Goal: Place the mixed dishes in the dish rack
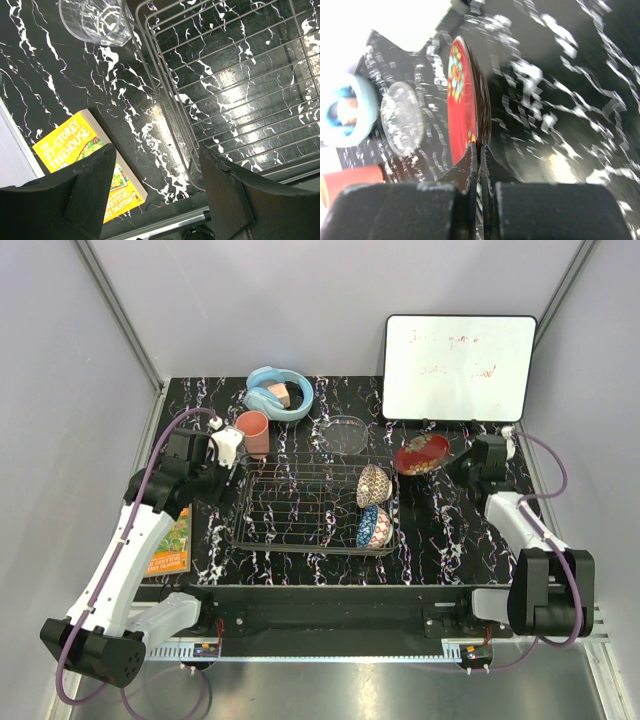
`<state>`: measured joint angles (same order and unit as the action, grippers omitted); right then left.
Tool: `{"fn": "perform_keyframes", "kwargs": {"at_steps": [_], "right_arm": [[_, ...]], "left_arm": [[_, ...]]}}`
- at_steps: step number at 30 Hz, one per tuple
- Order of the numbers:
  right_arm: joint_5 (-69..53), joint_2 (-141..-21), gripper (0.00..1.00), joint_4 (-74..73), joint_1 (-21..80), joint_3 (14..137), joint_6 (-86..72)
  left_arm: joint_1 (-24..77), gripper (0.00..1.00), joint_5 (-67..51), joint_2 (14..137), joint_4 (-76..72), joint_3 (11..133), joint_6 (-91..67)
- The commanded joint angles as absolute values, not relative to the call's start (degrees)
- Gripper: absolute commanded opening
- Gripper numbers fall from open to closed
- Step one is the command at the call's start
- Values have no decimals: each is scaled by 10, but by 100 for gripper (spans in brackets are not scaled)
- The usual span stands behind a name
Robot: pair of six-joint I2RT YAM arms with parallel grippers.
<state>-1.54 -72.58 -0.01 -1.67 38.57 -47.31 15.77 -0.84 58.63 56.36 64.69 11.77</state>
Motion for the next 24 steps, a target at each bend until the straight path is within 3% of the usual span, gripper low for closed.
{"fn": "perform_keyframes", "kwargs": {"at_steps": [1,24], "right_arm": [[-60,-743,0,-31,-18,495,-384],[-51,-788,0,-123,45,782,-167]], "left_arm": [[155,70,-4,586,536,644,122],[155,70,-1,586,525,628,129]]}}
